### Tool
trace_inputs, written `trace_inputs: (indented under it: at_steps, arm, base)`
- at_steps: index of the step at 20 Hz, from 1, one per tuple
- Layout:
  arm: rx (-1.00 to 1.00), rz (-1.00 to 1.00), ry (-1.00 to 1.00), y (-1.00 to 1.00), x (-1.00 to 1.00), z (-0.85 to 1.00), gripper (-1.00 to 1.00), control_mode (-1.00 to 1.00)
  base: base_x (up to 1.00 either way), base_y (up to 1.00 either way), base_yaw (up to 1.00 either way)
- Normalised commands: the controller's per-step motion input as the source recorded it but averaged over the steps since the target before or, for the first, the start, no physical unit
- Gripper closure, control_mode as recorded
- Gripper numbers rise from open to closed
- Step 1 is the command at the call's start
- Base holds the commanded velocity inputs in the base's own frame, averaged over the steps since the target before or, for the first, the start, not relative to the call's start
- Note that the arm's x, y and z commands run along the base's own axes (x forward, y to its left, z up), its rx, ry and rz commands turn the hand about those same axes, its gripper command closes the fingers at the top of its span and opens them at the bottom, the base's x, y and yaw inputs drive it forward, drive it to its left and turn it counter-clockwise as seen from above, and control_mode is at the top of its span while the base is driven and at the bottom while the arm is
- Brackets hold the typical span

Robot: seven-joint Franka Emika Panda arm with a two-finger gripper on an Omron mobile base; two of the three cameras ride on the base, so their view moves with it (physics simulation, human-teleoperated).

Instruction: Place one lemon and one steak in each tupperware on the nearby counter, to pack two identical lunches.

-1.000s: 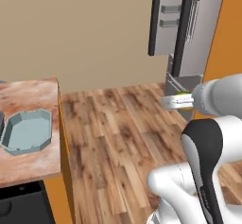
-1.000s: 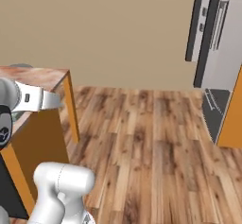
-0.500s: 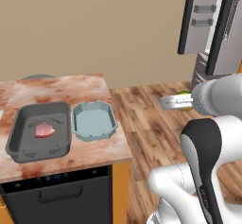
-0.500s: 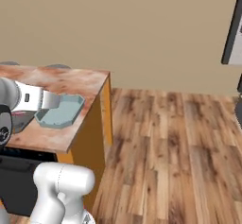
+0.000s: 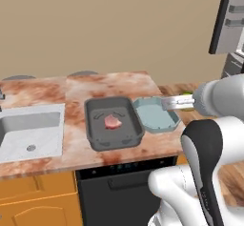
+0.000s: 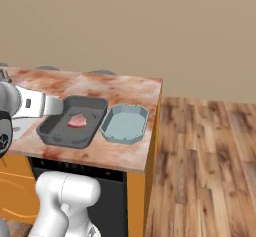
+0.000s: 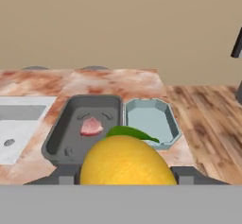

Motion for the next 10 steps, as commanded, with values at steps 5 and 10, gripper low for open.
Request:
trace_inputs:
  at_steps: [5, 10]
  arm:
    - [0.0, 0.0, 0.0, 0.0, 0.0, 0.0, 1.0, 1.0]
    - [0.0, 0.0, 0.0, 0.0, 0.0, 0.0, 1.0, 1.0]
  base:
    - [0.01, 0.49, 0.05]
    - [0.0, -0.12, 0.0]
